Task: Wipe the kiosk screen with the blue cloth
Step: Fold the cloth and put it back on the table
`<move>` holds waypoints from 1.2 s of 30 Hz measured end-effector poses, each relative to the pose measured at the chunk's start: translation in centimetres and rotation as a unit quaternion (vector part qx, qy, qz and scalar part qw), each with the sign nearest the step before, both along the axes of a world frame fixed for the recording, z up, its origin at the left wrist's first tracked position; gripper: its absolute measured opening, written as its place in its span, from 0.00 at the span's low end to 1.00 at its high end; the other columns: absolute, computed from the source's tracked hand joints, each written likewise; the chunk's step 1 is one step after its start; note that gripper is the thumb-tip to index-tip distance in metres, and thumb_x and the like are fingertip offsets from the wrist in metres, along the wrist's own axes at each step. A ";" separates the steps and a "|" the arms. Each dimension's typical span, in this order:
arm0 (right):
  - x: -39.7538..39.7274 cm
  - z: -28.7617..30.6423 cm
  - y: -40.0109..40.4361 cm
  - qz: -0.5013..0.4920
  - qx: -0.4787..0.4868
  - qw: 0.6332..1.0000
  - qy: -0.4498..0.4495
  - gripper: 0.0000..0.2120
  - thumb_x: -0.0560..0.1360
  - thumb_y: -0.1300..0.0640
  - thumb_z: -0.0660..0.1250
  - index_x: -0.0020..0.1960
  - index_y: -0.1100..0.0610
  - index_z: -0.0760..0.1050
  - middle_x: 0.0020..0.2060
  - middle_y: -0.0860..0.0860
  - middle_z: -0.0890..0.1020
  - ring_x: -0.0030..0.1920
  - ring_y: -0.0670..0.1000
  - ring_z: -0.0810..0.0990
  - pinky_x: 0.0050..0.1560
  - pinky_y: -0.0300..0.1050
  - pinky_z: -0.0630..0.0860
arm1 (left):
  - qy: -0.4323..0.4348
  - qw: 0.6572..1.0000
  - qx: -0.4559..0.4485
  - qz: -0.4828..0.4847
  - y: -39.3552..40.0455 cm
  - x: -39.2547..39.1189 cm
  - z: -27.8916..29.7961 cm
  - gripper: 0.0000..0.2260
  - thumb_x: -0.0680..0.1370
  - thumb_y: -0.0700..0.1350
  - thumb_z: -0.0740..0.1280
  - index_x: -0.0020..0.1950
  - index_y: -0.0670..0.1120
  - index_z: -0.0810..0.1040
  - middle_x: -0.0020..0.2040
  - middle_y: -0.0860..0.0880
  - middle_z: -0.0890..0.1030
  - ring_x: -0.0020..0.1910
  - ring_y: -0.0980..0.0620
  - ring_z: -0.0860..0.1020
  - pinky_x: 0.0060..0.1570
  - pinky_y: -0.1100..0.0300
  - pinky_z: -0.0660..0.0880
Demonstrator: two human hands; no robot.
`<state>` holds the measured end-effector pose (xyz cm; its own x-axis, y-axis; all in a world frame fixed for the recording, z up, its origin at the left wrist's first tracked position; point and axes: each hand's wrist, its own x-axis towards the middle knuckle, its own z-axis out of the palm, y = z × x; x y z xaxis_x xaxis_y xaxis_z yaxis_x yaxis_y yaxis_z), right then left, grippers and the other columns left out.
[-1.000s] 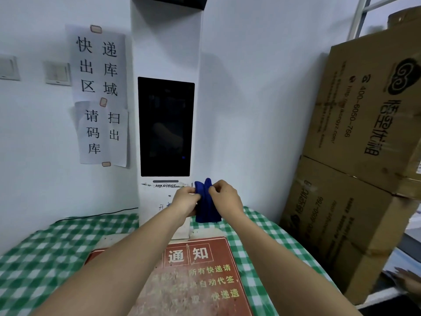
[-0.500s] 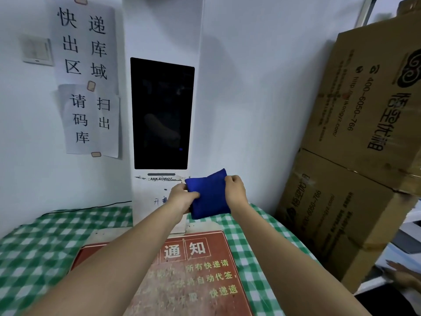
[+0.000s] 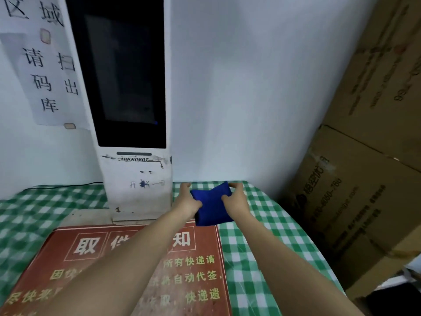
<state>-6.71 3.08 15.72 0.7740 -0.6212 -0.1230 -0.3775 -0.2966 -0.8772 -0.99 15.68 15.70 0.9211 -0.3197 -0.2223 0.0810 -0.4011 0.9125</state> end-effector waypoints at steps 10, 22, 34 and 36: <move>2.2 -10.0 -8.4 -0.009 -0.085 0.995 0.059 0.08 0.76 0.68 0.57 0.50 0.56 0.65 0.39 0.53 0.75 0.36 0.51 0.72 0.35 0.45 0.68 | 0.045 0.992 0.077 -0.086 -8.8 1.1 -9.1 0.16 0.76 0.32 0.60 0.62 0.43 0.76 0.64 0.46 0.74 0.60 0.47 0.74 0.51 0.60 0.71; 4.3 -18.6 -13.5 0.040 -0.052 0.986 0.151 0.20 0.77 0.68 0.54 0.66 0.55 0.70 0.67 0.55 0.68 0.47 0.51 0.74 0.45 0.45 0.76 | 0.150 0.961 0.129 -0.193 -12.9 3.2 -15.4 0.33 0.76 0.40 0.66 0.78 0.46 0.55 0.77 0.44 0.58 0.72 0.46 0.65 0.62 0.59 0.68; 3.9 -20.9 -15.1 0.057 -0.019 0.984 0.165 0.25 0.76 0.73 0.52 0.70 0.57 0.65 0.69 0.57 0.61 0.55 0.55 0.74 0.55 0.44 0.74 | 0.106 0.930 0.230 -0.266 -15.6 3.5 -16.6 0.35 0.78 0.45 0.63 0.78 0.44 0.46 0.78 0.42 0.38 0.78 0.46 0.45 0.71 0.57 0.58; 3.8 -20.9 -15.4 0.062 -0.022 0.984 0.164 0.24 0.76 0.72 0.53 0.69 0.58 0.66 0.68 0.58 0.62 0.54 0.54 0.74 0.56 0.44 0.74 | 0.123 0.926 0.241 -0.262 -16.0 3.3 -16.5 0.34 0.78 0.47 0.63 0.78 0.43 0.49 0.78 0.41 0.45 0.76 0.47 0.54 0.66 0.57 0.64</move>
<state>-2.86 -12.28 -5.17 0.7679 -0.5342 -0.3534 -0.5960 -0.3937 -0.6999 2.35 -0.34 -0.77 0.5701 -0.5175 -0.6381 -0.0587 -0.8004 0.5966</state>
